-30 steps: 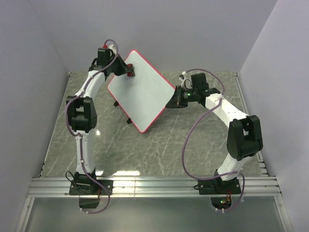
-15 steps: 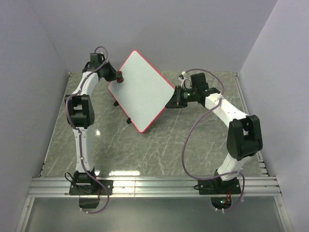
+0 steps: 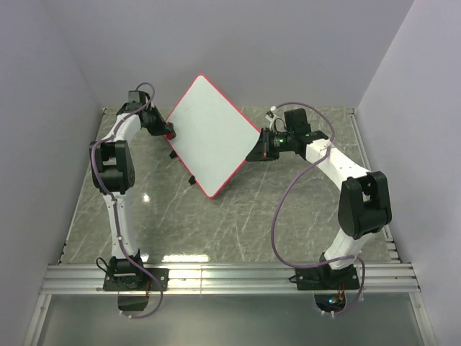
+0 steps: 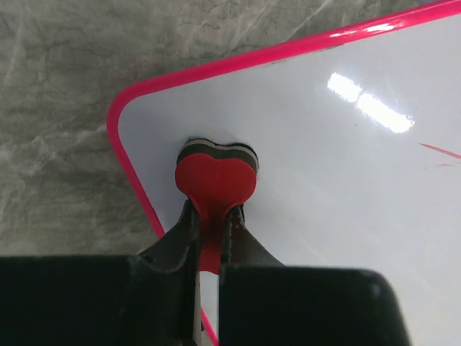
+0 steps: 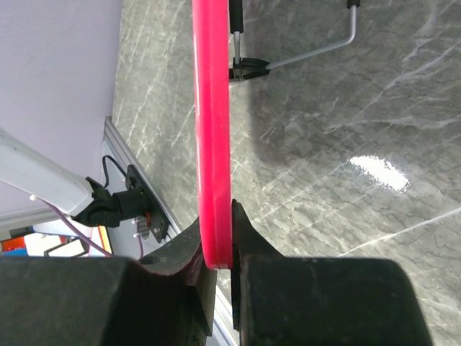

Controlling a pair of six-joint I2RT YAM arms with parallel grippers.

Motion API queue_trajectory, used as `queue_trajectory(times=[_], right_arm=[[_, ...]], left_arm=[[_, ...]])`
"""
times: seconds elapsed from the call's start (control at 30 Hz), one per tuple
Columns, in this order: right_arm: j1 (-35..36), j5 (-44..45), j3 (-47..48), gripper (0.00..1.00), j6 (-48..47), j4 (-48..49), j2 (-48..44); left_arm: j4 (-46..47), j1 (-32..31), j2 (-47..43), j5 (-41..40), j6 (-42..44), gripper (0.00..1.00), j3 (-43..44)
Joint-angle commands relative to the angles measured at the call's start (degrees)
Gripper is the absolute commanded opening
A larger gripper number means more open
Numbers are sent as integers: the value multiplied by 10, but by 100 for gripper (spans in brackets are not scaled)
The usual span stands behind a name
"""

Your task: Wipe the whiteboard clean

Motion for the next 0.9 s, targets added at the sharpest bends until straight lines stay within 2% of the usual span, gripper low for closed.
queue_trajectory(times=[0.0,0.23,0.37,0.57,0.73,0.87], right_arm=[[10,-9,22,0,-7,30,9],[17,-5,25,0,-14,15,3],[18,-2,26,0,-16,9,5],[20,1,26,0,-20,5,14],[25,2,27,0,-19,8,22],[25,5,35,0,-22,1,22]], left_arm=[[14,-11,-12,28,-14,0,33],[74,-20,85,93,-107,0,172],[154,-36,94,114,-172,0,181],[209,-79,109,146,-209,0,196],[237,-91,106,141,-214,0,200],[220,-87,96,112,-194,0,193]])
